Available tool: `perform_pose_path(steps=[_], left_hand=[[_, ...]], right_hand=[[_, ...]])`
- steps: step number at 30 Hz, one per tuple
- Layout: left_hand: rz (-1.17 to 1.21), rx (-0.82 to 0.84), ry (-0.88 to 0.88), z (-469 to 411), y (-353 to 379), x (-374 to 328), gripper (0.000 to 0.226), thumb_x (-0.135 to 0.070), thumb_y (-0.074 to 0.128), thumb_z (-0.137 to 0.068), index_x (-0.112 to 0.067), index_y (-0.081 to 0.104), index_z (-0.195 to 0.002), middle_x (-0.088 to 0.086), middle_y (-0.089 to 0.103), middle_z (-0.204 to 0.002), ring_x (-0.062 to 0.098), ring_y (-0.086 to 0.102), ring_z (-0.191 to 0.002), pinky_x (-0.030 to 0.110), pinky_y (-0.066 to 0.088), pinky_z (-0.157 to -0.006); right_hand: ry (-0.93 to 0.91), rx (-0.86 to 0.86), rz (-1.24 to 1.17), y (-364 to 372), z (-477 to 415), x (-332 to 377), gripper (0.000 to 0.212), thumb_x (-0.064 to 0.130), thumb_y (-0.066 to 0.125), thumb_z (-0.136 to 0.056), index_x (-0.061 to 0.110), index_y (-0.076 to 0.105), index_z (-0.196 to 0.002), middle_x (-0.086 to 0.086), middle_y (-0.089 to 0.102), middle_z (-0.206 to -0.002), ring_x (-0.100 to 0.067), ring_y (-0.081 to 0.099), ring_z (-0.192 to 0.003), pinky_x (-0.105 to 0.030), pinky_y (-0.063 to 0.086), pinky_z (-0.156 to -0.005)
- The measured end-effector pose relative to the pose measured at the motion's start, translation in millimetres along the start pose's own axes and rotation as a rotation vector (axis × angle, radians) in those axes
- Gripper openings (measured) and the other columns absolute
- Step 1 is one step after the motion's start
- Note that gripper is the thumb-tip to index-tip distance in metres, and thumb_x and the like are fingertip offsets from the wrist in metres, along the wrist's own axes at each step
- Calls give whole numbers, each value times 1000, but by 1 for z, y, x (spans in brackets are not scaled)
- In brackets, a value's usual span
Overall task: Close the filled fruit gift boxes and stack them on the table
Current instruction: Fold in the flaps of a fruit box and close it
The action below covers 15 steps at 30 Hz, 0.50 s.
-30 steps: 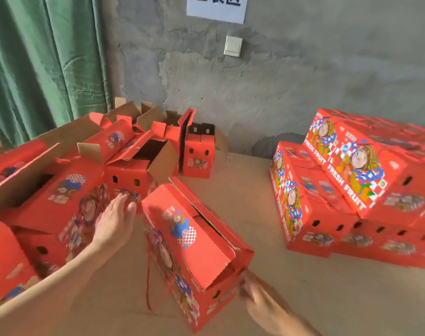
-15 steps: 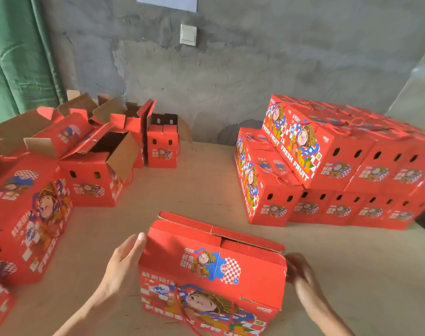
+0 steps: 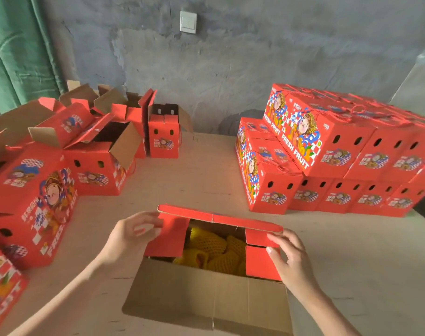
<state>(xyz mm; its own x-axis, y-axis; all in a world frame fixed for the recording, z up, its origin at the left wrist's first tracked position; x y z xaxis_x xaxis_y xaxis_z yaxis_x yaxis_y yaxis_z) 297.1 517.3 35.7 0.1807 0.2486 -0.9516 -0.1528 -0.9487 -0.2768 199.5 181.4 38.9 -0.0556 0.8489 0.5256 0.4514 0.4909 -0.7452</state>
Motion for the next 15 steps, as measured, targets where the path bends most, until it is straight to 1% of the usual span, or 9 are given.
perform_pose_path(steps=[1,3,5,7,9,11,12,14,15], left_hand=[[-65,29,43,-7,6,-1,23,0,67,-83,-22,72,-89,-16,66,-107,0,62,-97,26,46,-89],[-181,81,104,-14,21,8,24,2,64,-85,-20,72,-91,-14,65,-110,5,58,-109,28,42,-96],[-133,82,117,-13,27,22,26,7,60,-85,-15,73,-89,-12,63,-115,10,47,-124,27,36,-103],[-54,65,107,-11,26,30,32,8,58,-86,-20,73,-86,-15,62,-115,6,41,-129,18,31,-104],[-75,62,132,-10,27,31,36,7,56,-88,-26,71,-87,-18,60,-116,5,39,-130,16,28,-104],[-101,53,146,-9,27,29,38,6,53,-90,-28,69,-88,-20,58,-117,4,37,-131,20,25,-105],[-120,46,147,-7,28,26,38,5,51,-91,-29,69,-89,-19,58,-118,3,36,-131,20,24,-105],[-157,29,152,-1,29,24,39,6,49,-92,-29,68,-90,-15,57,-119,3,35,-131,19,24,-105],[-169,25,154,2,29,22,38,7,48,-92,-27,68,-92,-13,57,-120,3,34,-131,17,23,-104]], right_hand=[[-30,-7,26,-2,2,3,26,-8,71,-76,-3,71,-102,-12,63,-106,-29,59,-102,-8,33,-93],[-80,14,14,-4,2,8,24,-11,70,-76,-3,72,-98,-11,67,-102,-25,61,-99,-11,36,-95],[-110,67,-34,-5,3,9,18,-11,65,-80,-1,73,-93,-8,68,-103,-20,61,-103,-18,40,-94],[-109,152,-93,-3,6,6,16,-9,57,-87,1,70,-90,-5,66,-111,-15,58,-114,-19,41,-96],[-65,270,-166,-1,10,-2,20,-5,50,-92,4,67,-98,1,57,-128,-3,50,-124,-15,38,-100],[-21,397,-189,0,16,-9,33,-6,44,-94,9,63,-116,12,44,-140,13,39,-127,-9,31,-103],[-18,467,-175,1,20,-11,44,-10,41,-92,14,58,-126,17,37,-143,17,32,-128,-7,27,-105],[-14,620,-119,5,27,-17,70,-14,40,-84,28,40,-140,28,23,-148,20,19,-132,-5,18,-109],[-12,689,-88,6,30,-20,78,-11,43,-81,35,31,-143,35,15,-149,21,13,-133,-3,16,-107]])
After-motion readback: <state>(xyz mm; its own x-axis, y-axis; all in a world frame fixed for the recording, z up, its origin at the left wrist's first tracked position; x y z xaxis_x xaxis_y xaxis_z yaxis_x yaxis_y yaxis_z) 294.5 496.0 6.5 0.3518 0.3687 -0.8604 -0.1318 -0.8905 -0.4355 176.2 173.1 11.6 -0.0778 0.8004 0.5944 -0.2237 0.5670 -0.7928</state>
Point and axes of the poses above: each hand's wrist, its own z-axis away from the middle knuckle, its own y-axis out of the palm, x = y × z, the point moved 8 cm from there along -z, towards the middle knuckle
